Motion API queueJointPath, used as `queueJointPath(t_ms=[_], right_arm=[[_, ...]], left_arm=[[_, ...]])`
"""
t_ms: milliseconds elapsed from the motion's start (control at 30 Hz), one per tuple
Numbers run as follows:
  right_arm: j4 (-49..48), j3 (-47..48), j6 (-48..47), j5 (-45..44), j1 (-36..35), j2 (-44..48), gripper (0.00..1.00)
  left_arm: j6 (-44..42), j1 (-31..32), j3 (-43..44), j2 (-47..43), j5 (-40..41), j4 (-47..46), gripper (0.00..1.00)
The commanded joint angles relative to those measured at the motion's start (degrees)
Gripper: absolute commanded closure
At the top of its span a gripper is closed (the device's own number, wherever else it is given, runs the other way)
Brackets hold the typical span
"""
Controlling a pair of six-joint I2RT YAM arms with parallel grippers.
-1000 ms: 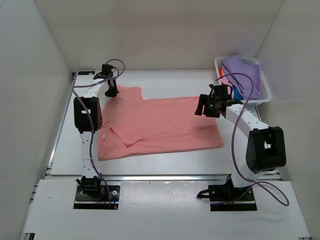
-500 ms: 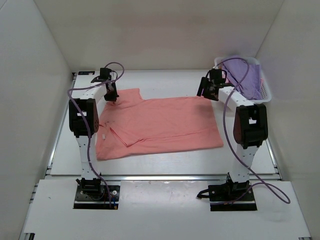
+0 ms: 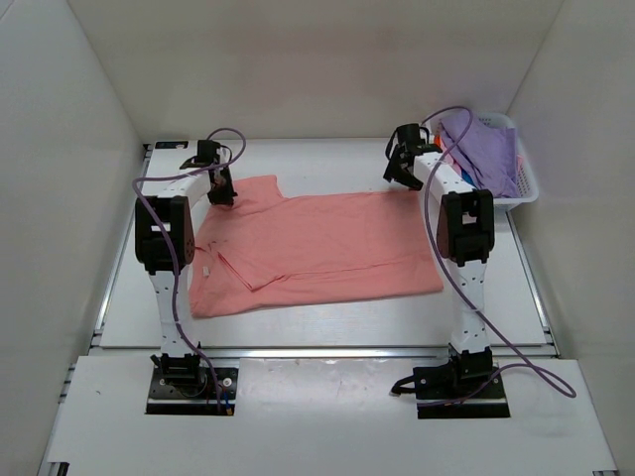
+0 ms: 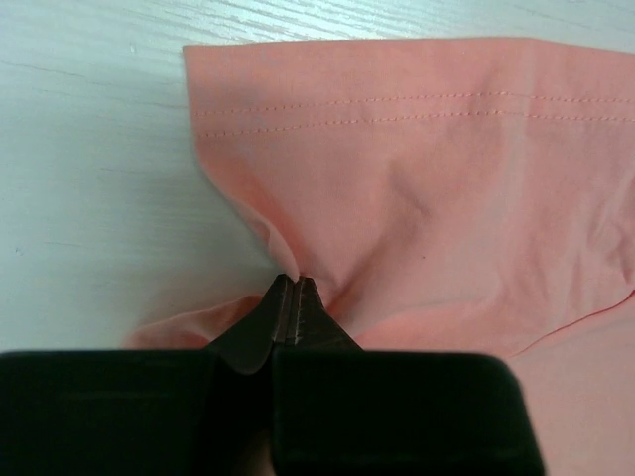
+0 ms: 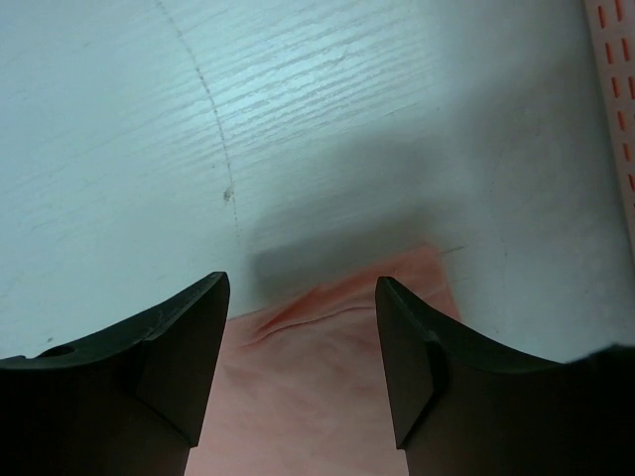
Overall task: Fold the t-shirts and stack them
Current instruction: Grap the side of the flattened tshirt furthest away from the robot with both arms
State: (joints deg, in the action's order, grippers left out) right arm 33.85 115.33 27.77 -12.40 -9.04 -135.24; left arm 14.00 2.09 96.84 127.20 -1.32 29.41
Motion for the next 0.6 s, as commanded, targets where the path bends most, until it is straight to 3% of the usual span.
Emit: queueJointPath(t_ms=[0,233,300,433,467,567], right_arm=[[6.6,4.4,3.3,-3.3,-0.5,-2.0,0.42],[7.6,1.1,5.2,-2.9,0.5,-1.6,0.47],[7.6,0.5,5.5,-2.5,0.6,-1.6,0.55],[6.7,-0.7,5.3,-0.9,1.2,-1.3,0.94],[6.1,-0.5,5.5,-0.8,1.2,-1.4,1.00],[5.6,0.7,4.4,-0.3,1.7,-1.5,1.00]], left_arm=[[0.7,-0.6,-0.3,-5.0,-1.7,-1.7,1.00],[0.9,-0.4,-0.8,-5.6,-1.8,-1.7,1.00],[0.9,-0.4,-1.2,-5.6,-1.9,-1.8,1.00],[0.9,-0.5,-0.9,-5.7,-2.3,-1.9,1.00],[1.2,-0.5,-0.6,-5.8,-2.2,-1.6,1.00],[0.9,-0.6,0.2,-5.6,-2.7,-0.8,1.00]])
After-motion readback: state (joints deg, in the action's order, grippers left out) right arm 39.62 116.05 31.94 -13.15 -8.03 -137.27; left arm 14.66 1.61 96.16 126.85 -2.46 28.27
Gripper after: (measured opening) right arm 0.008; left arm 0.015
